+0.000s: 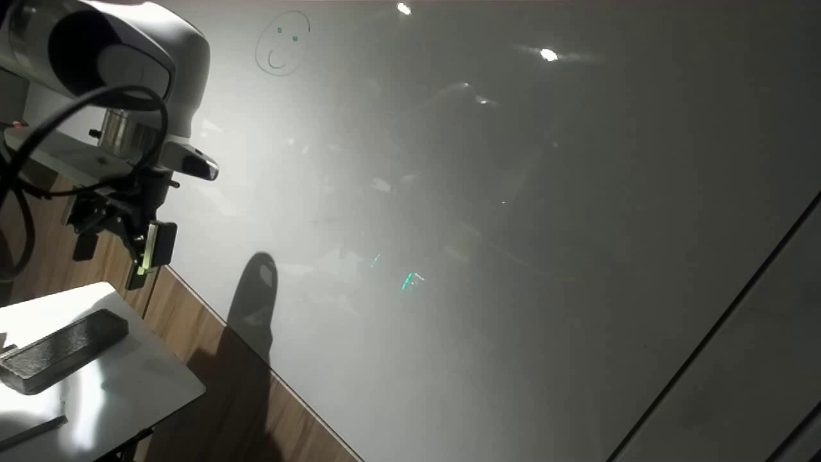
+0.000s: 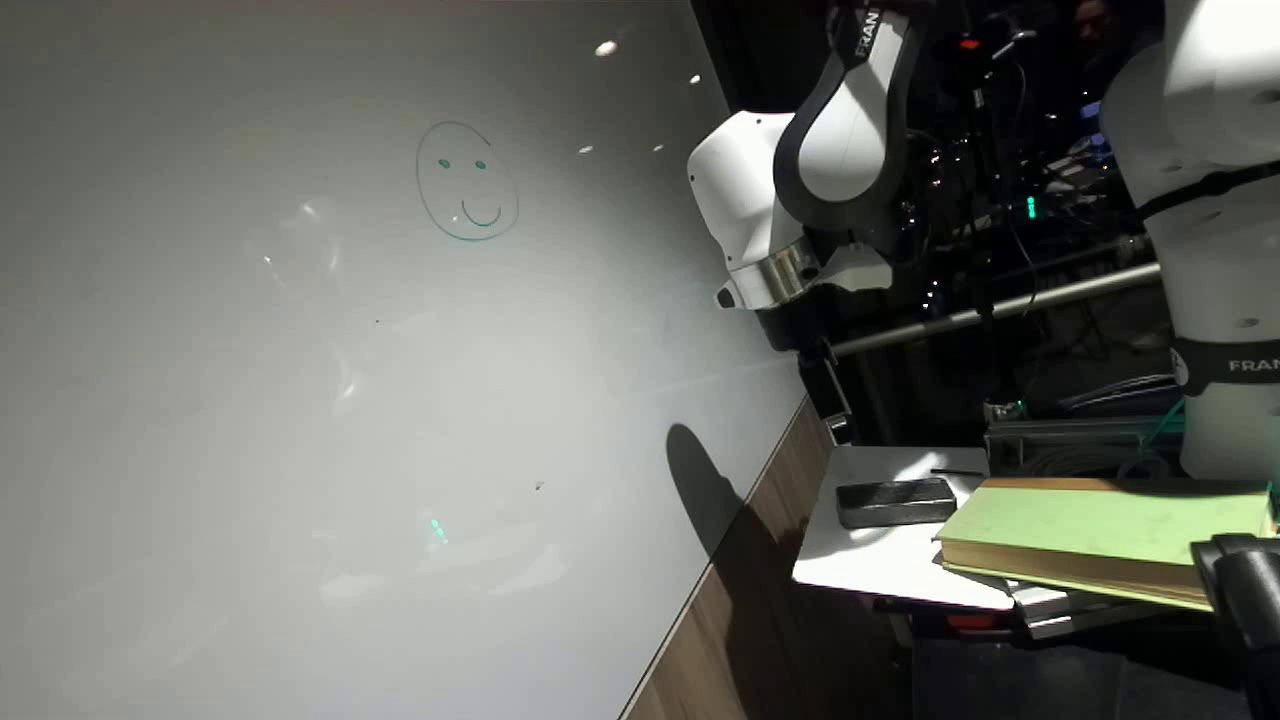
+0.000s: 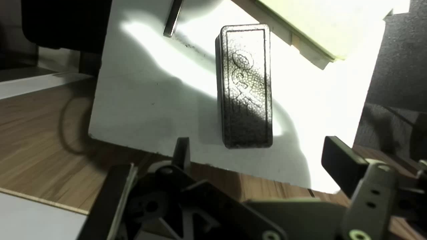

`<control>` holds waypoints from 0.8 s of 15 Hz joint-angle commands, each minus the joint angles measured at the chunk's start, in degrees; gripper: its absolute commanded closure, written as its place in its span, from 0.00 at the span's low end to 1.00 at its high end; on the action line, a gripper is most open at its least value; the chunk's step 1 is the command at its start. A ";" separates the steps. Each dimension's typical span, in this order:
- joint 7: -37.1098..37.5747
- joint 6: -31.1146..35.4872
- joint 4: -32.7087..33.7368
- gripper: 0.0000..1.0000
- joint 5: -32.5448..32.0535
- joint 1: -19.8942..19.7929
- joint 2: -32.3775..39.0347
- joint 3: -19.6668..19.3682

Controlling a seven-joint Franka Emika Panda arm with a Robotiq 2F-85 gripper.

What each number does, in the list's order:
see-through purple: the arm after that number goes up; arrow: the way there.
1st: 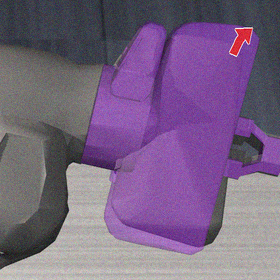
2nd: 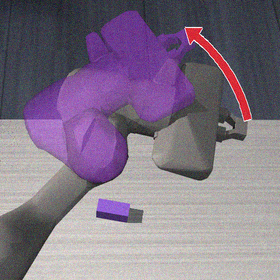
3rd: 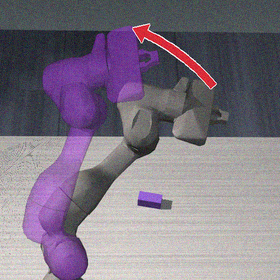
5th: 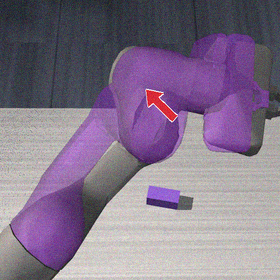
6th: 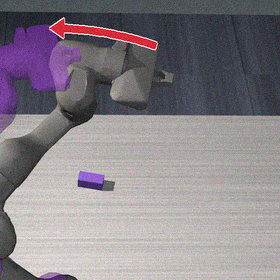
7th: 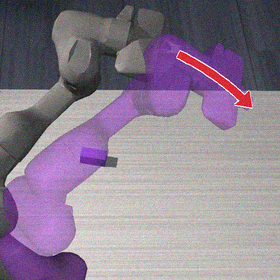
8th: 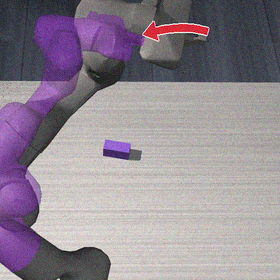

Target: Use the duster erase the markings on the board

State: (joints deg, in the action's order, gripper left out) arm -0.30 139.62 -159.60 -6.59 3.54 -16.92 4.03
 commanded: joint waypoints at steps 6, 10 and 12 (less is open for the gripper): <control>0.43 7.94 0.11 0.00 -2.91 -0.41 12.82 0.07; 0.32 8.97 0.32 0.00 -3.33 -0.51 14.26 -0.25; 0.30 10.18 0.33 0.00 -3.91 -0.67 15.05 -0.43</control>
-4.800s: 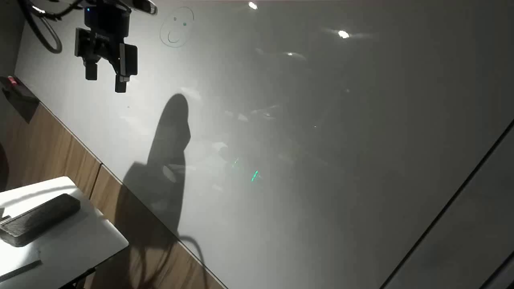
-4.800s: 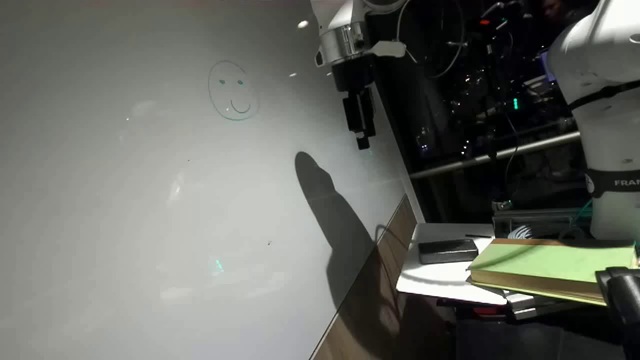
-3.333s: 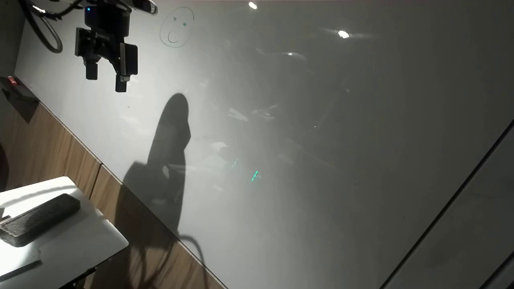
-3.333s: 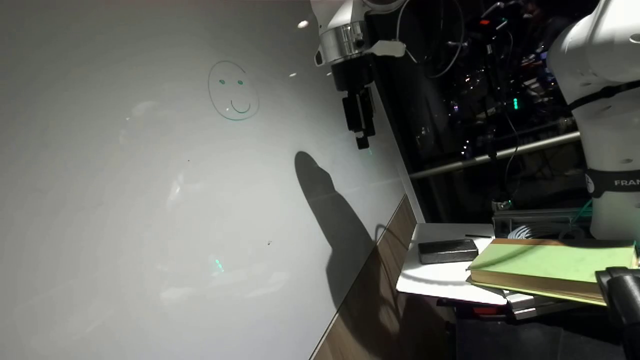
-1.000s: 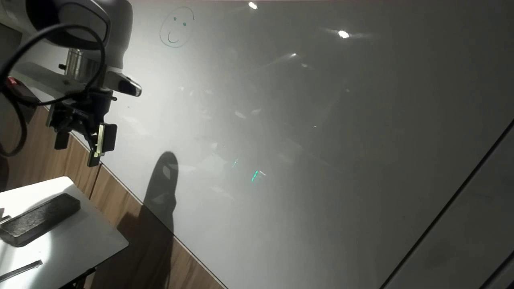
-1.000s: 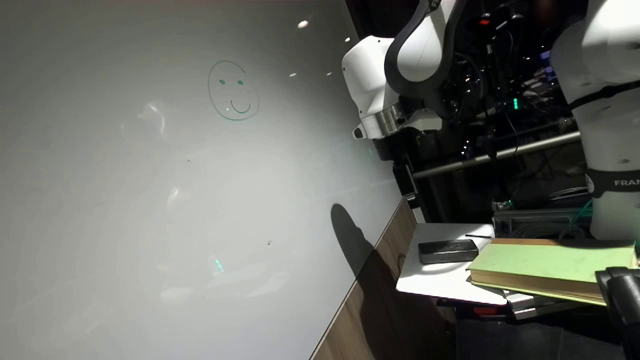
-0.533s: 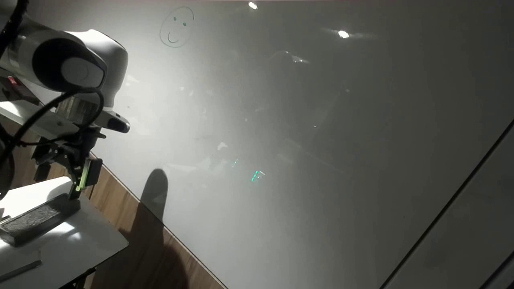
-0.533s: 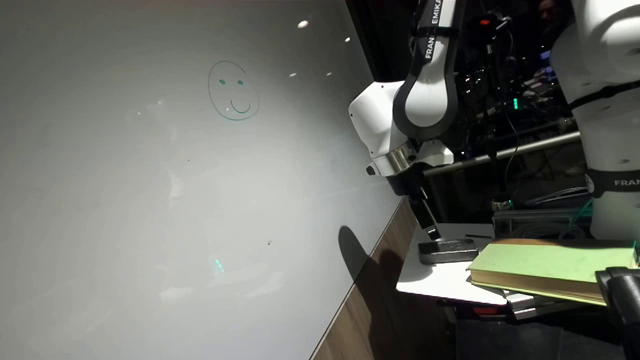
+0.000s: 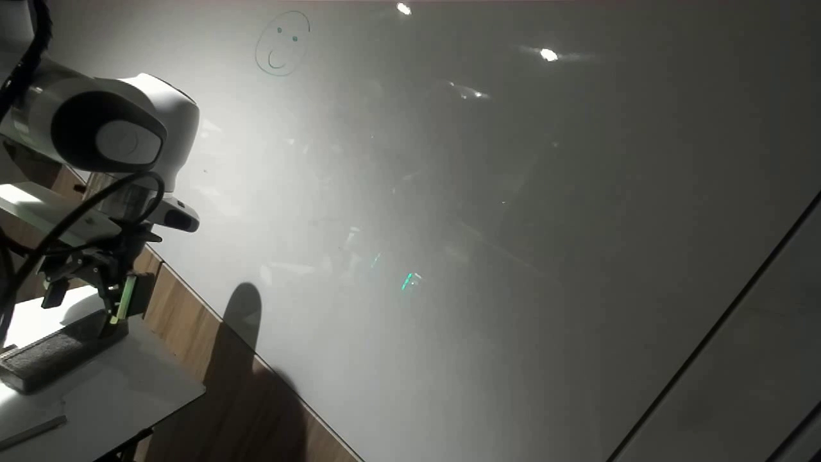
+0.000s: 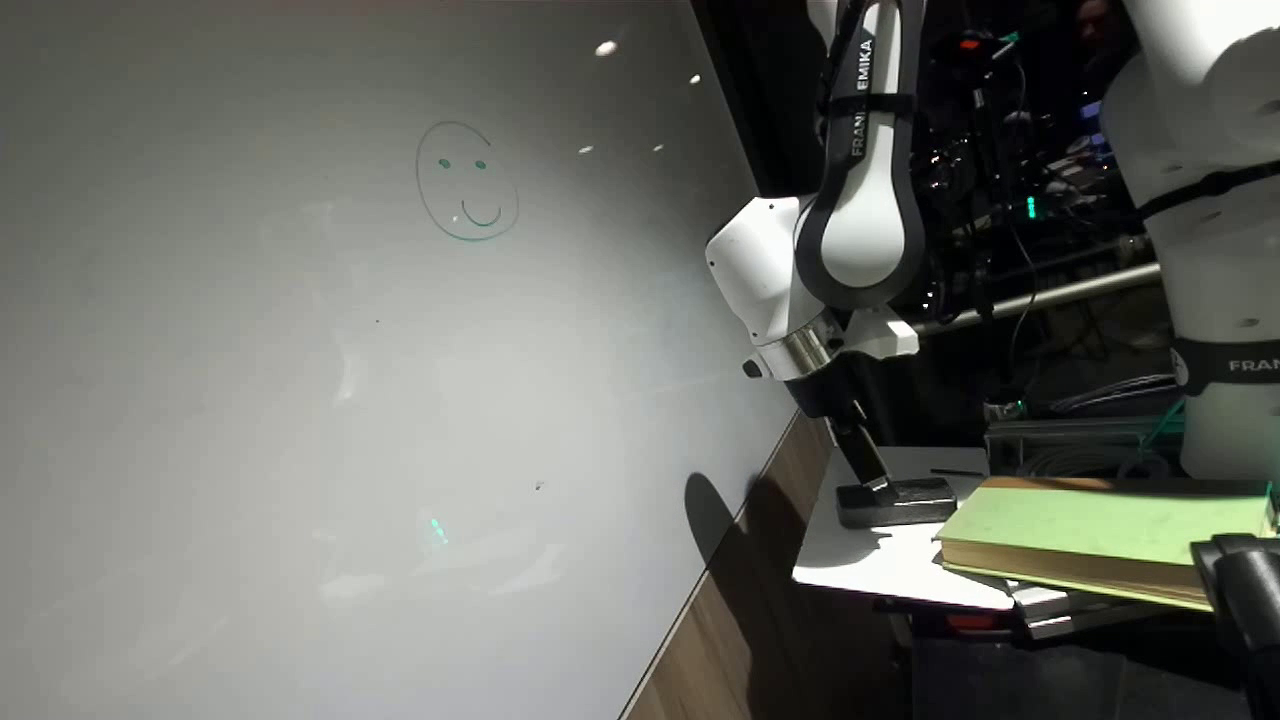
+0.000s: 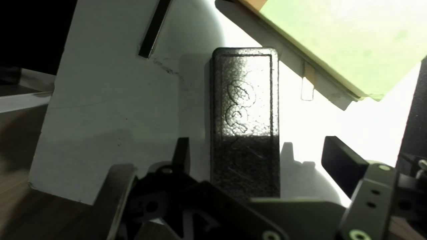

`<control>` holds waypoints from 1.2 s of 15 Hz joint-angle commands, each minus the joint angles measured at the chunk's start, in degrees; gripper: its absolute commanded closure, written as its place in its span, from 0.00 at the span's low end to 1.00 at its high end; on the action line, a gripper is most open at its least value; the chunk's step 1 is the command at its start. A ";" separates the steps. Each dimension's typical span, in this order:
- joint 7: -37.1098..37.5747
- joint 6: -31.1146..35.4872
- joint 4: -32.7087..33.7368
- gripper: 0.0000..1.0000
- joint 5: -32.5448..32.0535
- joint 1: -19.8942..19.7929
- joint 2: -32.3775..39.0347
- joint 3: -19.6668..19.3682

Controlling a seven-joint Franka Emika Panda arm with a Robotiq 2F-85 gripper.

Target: Use the duster erase the markings on the board

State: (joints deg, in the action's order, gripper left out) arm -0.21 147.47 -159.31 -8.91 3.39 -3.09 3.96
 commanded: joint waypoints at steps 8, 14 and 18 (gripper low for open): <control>1.00 5.09 0.07 0.25 -4.71 -0.69 3.28 -0.90; 0.90 4.73 0.16 0.62 -4.67 -0.82 2.90 -1.06; 0.61 4.64 0.32 0.73 -4.51 -1.08 2.90 -1.38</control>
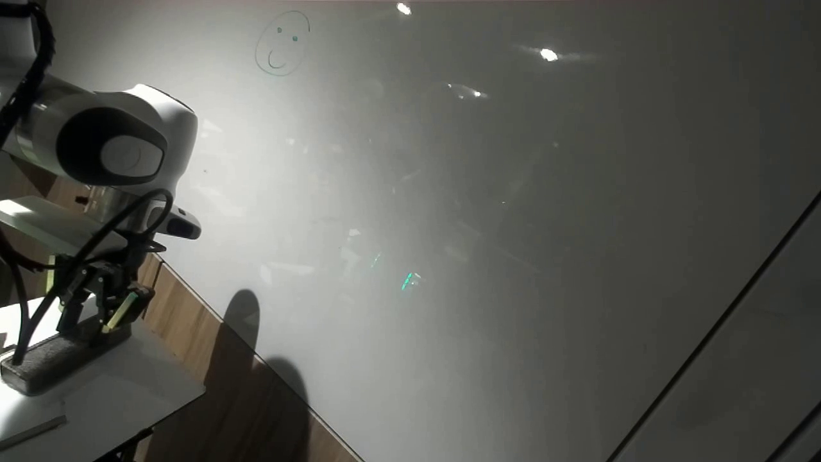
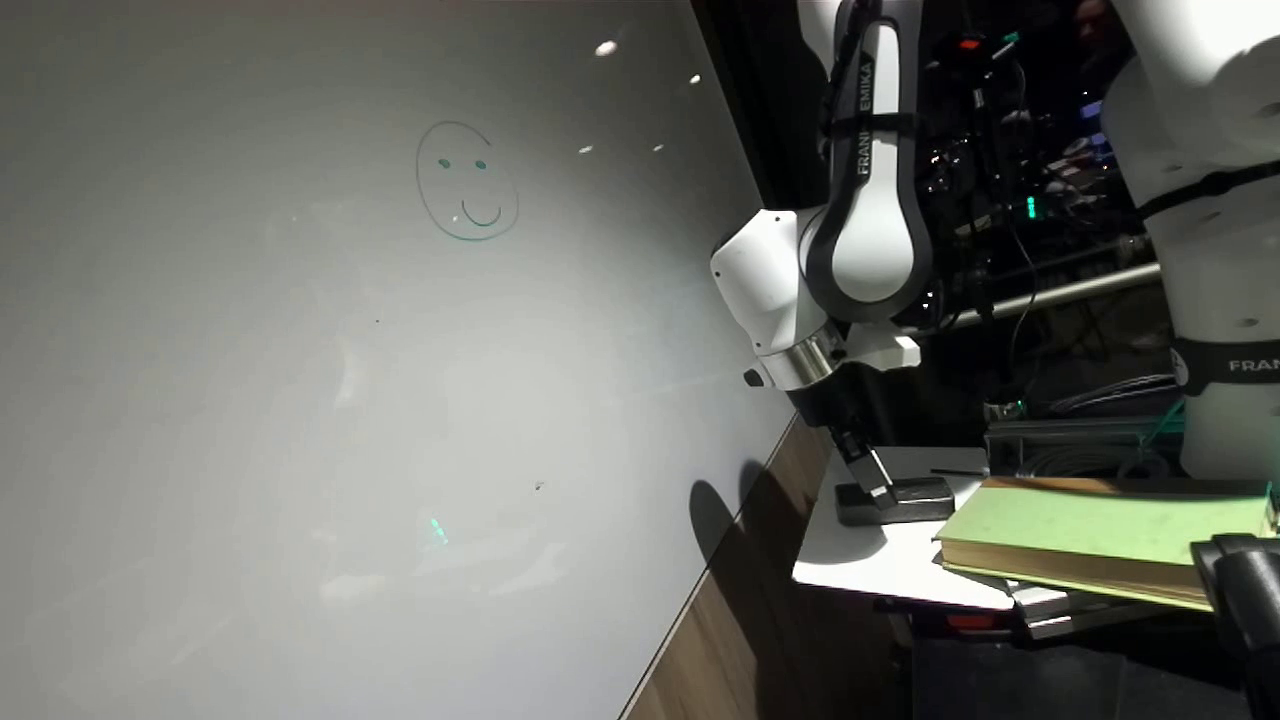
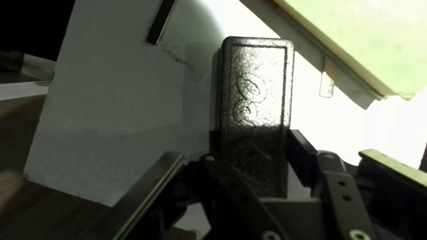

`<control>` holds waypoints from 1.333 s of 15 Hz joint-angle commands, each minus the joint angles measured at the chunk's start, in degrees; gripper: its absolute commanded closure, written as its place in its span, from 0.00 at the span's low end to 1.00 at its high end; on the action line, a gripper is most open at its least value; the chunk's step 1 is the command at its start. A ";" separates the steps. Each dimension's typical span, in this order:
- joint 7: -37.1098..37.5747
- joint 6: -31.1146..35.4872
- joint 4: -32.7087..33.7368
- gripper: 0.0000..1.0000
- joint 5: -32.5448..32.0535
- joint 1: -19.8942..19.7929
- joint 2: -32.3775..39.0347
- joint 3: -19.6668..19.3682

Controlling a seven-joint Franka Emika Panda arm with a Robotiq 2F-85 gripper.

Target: Use the duster erase the markings on the board

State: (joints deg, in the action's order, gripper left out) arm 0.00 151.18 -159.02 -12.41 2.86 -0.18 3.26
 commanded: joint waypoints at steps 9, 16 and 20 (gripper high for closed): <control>-1.50 -5.99 3.50 0.73 6.99 2.75 -14.74 1.81; 0.79 -11.03 19.76 0.73 5.95 2.35 -23.14 2.70; 4.87 -9.01 28.44 0.73 4.52 0.38 -22.09 3.95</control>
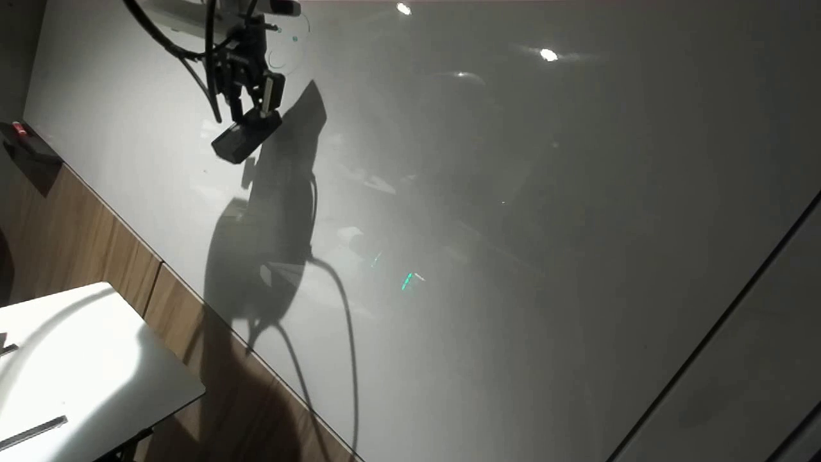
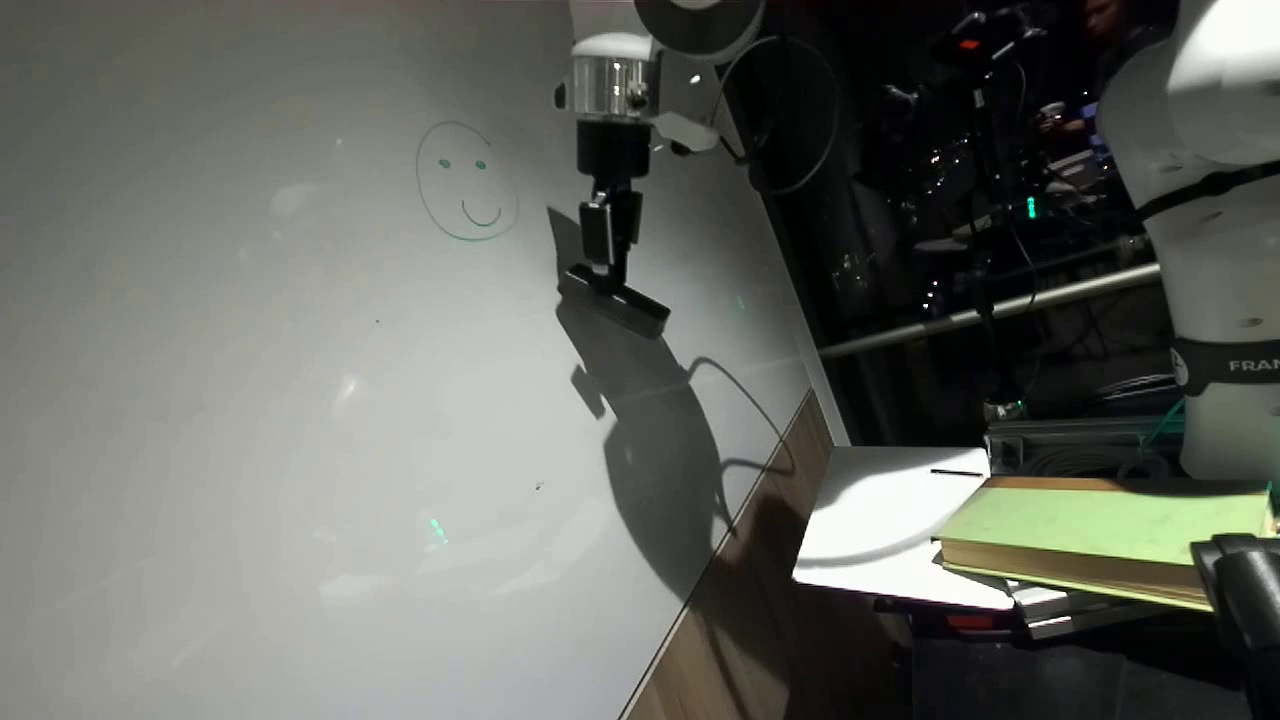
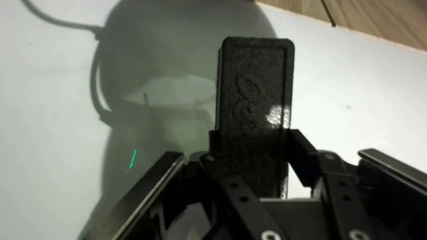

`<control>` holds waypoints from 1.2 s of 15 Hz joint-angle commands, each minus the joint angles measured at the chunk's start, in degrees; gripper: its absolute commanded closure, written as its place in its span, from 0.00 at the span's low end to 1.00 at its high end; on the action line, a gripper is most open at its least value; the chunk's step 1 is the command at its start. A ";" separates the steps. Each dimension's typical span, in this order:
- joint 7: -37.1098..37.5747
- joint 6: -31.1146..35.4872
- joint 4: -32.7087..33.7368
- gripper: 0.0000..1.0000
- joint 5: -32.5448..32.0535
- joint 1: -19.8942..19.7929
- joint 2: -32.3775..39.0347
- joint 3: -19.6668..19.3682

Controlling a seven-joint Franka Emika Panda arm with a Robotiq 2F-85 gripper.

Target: Use the duster erase the markings on the board

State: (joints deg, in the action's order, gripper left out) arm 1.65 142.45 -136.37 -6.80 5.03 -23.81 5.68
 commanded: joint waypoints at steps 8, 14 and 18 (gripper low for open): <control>11.11 -1.09 10.88 0.73 -2.15 -2.47 -0.03 5.83; 12.39 -5.02 22.14 0.73 -2.97 -3.26 1.67 6.96; 12.26 -8.40 30.02 0.73 -4.51 -4.57 3.72 6.44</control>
State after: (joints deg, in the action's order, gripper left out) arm 13.21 134.77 -114.06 -8.69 2.61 -23.97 12.10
